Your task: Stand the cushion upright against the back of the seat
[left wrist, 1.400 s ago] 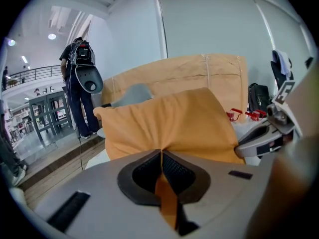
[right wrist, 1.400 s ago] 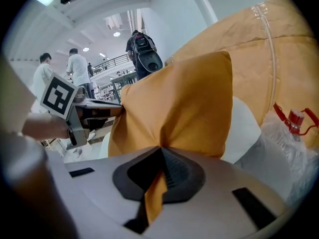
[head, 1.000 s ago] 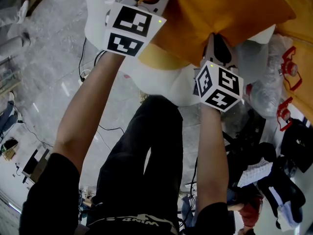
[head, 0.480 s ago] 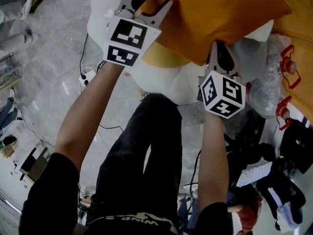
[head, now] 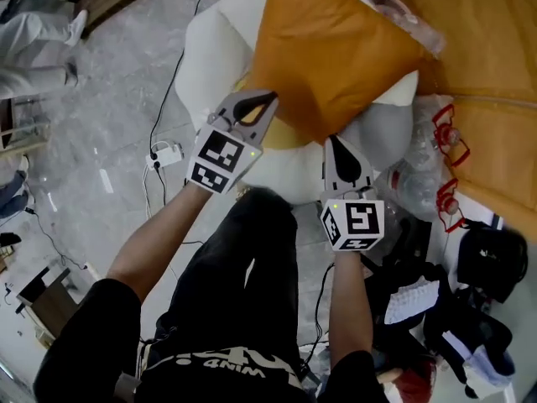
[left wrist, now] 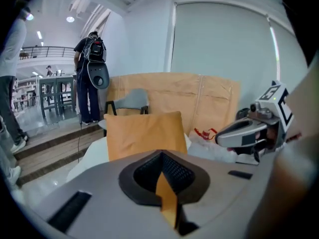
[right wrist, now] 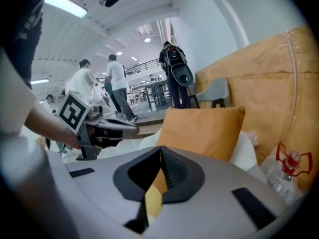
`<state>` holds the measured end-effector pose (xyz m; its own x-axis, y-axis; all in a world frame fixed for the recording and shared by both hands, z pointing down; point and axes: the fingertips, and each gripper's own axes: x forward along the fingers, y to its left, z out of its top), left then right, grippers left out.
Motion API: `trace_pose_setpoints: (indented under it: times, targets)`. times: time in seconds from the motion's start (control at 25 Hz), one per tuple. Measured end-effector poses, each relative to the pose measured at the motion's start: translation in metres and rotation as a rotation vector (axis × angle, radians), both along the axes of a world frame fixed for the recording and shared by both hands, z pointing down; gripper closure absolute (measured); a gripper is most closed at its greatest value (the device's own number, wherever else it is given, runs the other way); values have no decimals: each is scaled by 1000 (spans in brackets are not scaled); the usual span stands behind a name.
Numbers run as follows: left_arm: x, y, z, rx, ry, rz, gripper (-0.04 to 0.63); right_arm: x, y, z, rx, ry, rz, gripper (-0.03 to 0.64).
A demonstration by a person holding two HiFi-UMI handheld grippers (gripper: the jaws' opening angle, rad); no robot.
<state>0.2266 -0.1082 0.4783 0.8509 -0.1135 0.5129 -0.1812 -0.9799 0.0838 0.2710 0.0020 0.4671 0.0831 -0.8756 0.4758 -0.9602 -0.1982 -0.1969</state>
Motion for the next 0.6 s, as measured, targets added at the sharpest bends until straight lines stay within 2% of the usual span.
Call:
trace_pose_setpoints:
  times: [0.12, 0.2, 0.36, 0.6]
  targets:
    - [-32, 43, -57, -131, 11, -12, 588, -33, 18, -61, 50, -50, -25, 594]
    - [-49, 64, -103, -187, 55, -28, 588, -55, 29, -104, 85, -73, -42, 594]
    - [-79, 101, -185, -200, 125, -29, 588, -91, 60, -178, 122, -95, -57, 594]
    - [-113, 122, -262, -158, 166, -11, 588, -119, 84, -237, 145, -117, -61, 594]
